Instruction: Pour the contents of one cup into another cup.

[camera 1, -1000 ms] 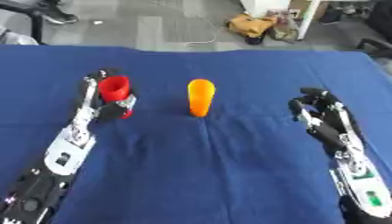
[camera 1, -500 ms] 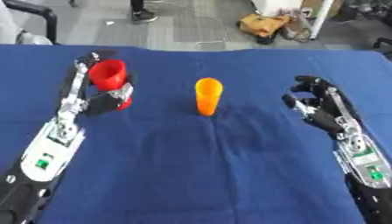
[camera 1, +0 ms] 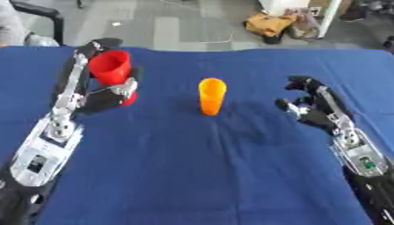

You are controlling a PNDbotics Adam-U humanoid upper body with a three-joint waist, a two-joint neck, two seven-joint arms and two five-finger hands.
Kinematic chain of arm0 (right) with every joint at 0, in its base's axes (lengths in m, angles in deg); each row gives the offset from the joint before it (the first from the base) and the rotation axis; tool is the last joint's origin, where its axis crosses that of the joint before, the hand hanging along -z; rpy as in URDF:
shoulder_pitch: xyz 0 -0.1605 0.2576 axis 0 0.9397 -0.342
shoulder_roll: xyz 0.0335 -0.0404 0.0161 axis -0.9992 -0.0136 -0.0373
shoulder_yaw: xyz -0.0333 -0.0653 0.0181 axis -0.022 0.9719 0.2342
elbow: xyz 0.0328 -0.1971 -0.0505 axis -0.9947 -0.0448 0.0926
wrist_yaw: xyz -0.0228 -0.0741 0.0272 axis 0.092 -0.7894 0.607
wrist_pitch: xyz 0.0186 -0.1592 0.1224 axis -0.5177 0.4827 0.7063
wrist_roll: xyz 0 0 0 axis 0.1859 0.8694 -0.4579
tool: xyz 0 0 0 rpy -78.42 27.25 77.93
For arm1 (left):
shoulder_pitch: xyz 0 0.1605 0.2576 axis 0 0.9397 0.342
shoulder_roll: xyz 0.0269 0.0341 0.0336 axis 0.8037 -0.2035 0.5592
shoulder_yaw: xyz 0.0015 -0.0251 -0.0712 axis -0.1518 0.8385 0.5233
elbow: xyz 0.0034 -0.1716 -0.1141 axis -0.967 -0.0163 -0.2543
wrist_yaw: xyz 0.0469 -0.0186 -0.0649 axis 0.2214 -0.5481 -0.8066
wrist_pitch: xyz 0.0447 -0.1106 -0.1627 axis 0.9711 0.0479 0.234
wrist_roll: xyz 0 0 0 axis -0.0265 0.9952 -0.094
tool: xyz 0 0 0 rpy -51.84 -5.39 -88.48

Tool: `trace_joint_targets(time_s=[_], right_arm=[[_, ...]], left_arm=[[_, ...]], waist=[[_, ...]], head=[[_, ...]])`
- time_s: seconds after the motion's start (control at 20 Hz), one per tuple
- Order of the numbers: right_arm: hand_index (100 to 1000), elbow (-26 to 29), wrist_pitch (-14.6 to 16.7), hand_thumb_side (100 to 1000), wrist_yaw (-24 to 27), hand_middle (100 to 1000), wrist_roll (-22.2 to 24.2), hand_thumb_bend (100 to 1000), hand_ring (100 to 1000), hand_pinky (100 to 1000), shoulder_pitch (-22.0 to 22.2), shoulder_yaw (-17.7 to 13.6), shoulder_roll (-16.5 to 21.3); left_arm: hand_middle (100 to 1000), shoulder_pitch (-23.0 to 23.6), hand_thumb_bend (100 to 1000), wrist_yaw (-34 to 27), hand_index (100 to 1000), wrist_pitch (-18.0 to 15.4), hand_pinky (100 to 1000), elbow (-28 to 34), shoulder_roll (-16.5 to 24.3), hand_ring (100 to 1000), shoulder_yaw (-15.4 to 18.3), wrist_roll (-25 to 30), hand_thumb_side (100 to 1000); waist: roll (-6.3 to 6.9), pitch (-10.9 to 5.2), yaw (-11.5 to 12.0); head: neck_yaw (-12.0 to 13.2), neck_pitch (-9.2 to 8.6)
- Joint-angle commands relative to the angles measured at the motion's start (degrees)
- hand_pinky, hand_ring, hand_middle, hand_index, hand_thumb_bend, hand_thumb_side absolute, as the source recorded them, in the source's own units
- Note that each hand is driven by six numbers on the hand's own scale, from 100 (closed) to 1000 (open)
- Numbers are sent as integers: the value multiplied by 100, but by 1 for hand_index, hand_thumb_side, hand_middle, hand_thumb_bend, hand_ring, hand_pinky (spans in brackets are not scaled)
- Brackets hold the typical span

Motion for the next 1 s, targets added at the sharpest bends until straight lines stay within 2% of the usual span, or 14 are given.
trace_joint_targets(time_s=[0.05,0.25,0.5,1.0], right_arm=[[820,-255,147,421,-215,666,-9,634,835,485,-237,18,140],[822,-382,264,422,-300,671,-33,644,841,489,-296,31,114],[824,-736,354,424,-604,680,50,647,850,496,-667,116,11],[827,-1145,533,429,-1018,686,36,654,854,501,-1003,155,-177]], left_arm=[[509,-37,156,-107,784,110,210,463,7,457,-29,146,139],[509,-21,155,-148,784,249,211,651,5,457,-35,201,141],[508,19,153,-235,783,326,211,910,-155,457,-136,341,146],[508,56,152,-289,783,470,211,1202,-270,458,-235,528,152]], waist=[[6,-80,24],[20,-78,44],[63,-55,211],[56,-18,387]], head=[[-54,-16],[-62,-20],[-125,-44],[-184,-56]])
